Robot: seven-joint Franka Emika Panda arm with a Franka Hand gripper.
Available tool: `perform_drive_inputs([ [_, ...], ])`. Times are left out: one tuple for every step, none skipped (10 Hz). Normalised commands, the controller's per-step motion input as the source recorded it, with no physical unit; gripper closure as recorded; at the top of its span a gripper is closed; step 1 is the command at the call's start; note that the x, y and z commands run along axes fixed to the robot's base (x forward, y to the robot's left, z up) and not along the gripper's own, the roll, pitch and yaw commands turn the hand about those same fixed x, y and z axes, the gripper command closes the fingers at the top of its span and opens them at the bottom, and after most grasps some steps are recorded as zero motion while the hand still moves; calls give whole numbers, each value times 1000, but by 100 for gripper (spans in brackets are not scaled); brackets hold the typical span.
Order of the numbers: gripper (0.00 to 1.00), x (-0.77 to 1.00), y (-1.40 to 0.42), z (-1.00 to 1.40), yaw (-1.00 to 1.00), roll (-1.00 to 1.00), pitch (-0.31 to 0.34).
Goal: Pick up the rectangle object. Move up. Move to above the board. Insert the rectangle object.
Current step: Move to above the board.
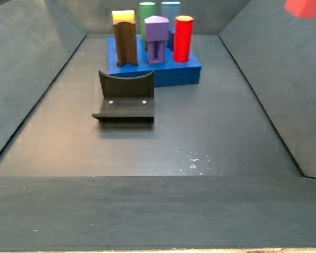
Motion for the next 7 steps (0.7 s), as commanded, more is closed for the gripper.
perform_drive_inputs([
  [100,-2,-5,434,14,35,73],
  [100,-3,-3,281,15,25,71],
  [100,405,-1000,-114,-214,91,357],
  [100,407,-1000,-134,-189,97,341],
  [100,419,-1000,-130,-100,72,284],
  [100,423,-1000,-126,-60,-24,214],
  [100,425,-1000,-124,-22,-14,164],
])
